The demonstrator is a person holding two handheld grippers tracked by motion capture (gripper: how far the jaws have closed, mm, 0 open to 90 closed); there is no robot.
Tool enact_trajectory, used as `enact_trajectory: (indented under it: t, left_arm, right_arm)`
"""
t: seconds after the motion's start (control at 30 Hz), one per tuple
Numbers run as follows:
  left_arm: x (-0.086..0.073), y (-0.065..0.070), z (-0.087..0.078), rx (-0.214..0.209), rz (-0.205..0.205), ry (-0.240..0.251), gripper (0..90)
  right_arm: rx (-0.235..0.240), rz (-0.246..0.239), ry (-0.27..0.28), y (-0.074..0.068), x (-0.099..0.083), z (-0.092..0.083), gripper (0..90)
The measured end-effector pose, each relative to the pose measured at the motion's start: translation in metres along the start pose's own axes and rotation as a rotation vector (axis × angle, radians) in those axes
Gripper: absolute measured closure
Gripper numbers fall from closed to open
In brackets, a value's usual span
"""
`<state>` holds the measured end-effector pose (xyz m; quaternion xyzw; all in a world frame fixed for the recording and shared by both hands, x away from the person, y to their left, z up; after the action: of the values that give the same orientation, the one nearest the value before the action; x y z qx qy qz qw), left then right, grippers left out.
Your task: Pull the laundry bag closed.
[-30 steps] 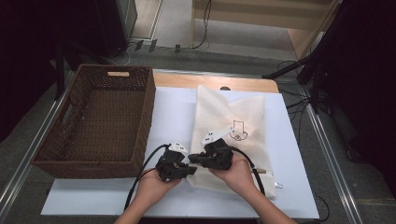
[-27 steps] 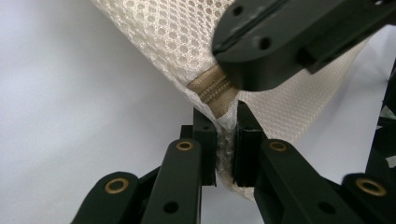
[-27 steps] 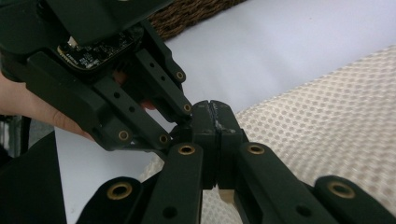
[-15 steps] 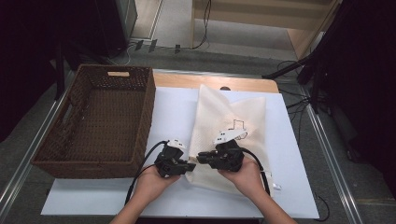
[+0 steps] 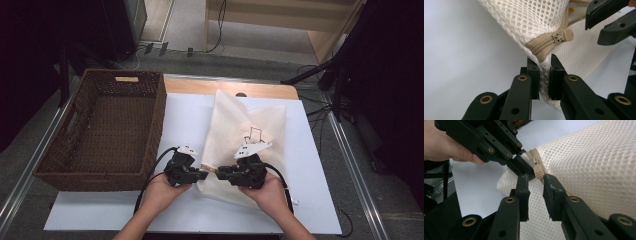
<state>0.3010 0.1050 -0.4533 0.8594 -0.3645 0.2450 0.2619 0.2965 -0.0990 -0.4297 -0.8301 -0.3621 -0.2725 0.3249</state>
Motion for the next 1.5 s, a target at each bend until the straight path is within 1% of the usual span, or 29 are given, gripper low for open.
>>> enact_trajectory:
  t: [0.07,0.1,0.33,0.43,0.6,0.7,0.83,0.93,1.13,1.2,1.3,1.33,1.5]
  left_arm:
    - [0.001,0.000,-0.001,0.009,0.007,-0.002,82.4]
    - [0.001,0.000,-0.001,0.008,0.008,-0.003,82.4]
    - [0.002,0.000,-0.002,0.014,0.019,-0.003,82.3]
    - [0.002,0.001,-0.002,0.015,0.021,0.001,82.3]
    - [0.002,0.002,-0.002,0.015,0.020,0.004,82.2]
    - [0.002,0.003,-0.001,0.017,0.027,0.002,82.2]
    - [0.002,0.004,0.001,0.020,0.030,-0.004,82.2]
    - [0.001,0.004,0.001,0.021,0.033,-0.007,82.1]
    - [0.001,0.006,0.002,0.022,0.033,-0.011,82.1]
    - [0.001,0.006,0.003,0.019,0.033,-0.012,82.1]
    - [0.001,0.007,0.004,0.019,0.034,-0.014,82.1]
    - [0.001,0.008,0.005,0.020,0.028,-0.012,82.1]
    - [0.000,0.011,0.009,0.021,0.051,-0.029,82.0]
  right_arm:
    - [-0.004,0.010,-0.002,0.000,-0.001,0.000,74.1]
    - [0.000,0.005,0.001,0.001,-0.002,0.000,73.8]
    - [0.009,0.031,-0.006,0.000,-0.004,0.000,73.8]
    - [0.014,0.031,-0.018,-0.001,-0.004,0.003,74.0]
    - [0.017,0.047,-0.042,0.000,-0.006,0.010,74.0]
    - [0.030,0.052,-0.044,0.001,-0.005,0.014,74.0]
    - [0.030,0.065,-0.048,0.000,-0.004,0.017,73.9]
    - [0.029,0.065,-0.042,0.002,-0.004,0.018,73.9]
    - [0.021,0.094,-0.033,0.006,-0.003,0.018,73.9]
    - [0.019,0.094,-0.031,0.007,-0.003,0.017,74.0]
    - [0.033,0.104,-0.022,0.007,-0.002,0.016,76.0]
    - [0.036,0.104,-0.020,0.007,-0.002,0.016,76.1]
    - [0.048,0.104,-0.009,0.005,-0.001,0.015,77.4]
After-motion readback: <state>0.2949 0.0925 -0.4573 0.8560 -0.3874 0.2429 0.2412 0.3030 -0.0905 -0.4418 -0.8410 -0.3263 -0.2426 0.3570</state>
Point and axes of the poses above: each handheld gripper's, and its own axes: z roughly forward along the jaws, x roughly out of its top, y roughly to its right, the point moved 2 cm from there along z, roughly forward along the jaws, and after that the axes turned 5 degrees about z, right-handed, at the moved point
